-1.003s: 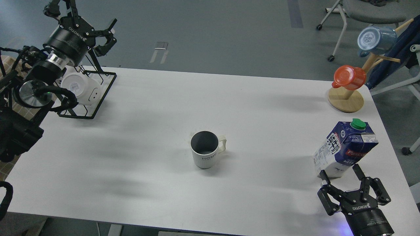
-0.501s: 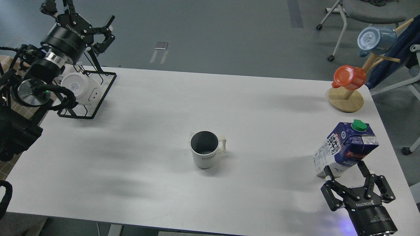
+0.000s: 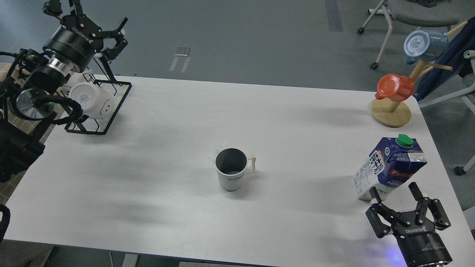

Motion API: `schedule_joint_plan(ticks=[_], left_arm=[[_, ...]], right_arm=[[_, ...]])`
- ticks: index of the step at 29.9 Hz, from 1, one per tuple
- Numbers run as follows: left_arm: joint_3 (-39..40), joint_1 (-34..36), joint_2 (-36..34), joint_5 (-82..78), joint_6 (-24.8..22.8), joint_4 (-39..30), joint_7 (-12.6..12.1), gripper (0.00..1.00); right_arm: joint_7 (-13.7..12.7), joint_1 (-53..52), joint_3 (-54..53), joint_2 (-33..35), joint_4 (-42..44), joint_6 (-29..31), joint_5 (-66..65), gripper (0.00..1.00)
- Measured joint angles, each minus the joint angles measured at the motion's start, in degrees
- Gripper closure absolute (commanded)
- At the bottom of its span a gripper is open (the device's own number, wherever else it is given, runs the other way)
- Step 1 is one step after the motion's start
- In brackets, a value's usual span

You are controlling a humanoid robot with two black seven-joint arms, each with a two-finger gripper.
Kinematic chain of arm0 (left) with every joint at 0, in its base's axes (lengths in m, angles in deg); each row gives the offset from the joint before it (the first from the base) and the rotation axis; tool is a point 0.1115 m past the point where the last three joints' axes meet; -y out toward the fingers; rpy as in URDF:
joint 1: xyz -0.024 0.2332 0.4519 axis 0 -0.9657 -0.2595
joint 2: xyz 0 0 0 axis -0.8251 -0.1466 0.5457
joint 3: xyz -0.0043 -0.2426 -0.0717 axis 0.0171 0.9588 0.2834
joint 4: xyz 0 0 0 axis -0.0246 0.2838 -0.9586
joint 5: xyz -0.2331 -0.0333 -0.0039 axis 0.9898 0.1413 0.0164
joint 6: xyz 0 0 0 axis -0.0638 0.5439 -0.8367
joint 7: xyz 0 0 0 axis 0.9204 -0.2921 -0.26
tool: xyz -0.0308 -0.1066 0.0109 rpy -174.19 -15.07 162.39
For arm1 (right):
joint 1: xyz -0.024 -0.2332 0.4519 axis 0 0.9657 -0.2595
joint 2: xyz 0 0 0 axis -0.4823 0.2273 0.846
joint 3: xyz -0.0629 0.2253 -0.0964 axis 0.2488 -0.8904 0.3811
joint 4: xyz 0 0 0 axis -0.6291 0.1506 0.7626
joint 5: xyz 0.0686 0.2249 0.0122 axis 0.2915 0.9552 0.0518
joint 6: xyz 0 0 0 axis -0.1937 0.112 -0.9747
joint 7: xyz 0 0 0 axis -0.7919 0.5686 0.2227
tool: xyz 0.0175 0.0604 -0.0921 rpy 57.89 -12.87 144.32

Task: Place cup and milk with both arms
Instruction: 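Close the right gripper around the milk carton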

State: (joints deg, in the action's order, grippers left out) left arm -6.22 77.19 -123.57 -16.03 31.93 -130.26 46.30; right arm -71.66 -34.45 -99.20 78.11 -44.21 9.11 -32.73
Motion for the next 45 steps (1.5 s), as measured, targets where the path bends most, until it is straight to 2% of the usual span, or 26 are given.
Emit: schedule_joint_plan(ticks=[25, 33, 37, 45], left_arm=[[-0.14, 1.72, -0.90, -0.29, 0.00, 0.02, 0.28, 0.01], [-3.80, 5.55, -0.17, -0.28, 0.00, -0.01, 0.24, 0.01], [-4.44, 6.21, 0.27, -0.20, 0.00, 0.05, 0.34, 0.01], [-4.54, 6.26, -0.09, -0.20, 0.00, 0.08, 0.35, 0.01]], right_arm=[[0.63, -1.79, -1.84, -0.39, 0.18, 0.00, -0.34, 0.04], [0.62, -2.60, -2.12, -0.37, 0.11, 0.00, -0.47, 0.11], [0.46, -2.95, -2.45, -0.13, 0.18, 0.00, -0.47, 0.18], [0.22, -4.10, -2.32, 0.13, 0.43, 0.00, -0.63, 0.20]])
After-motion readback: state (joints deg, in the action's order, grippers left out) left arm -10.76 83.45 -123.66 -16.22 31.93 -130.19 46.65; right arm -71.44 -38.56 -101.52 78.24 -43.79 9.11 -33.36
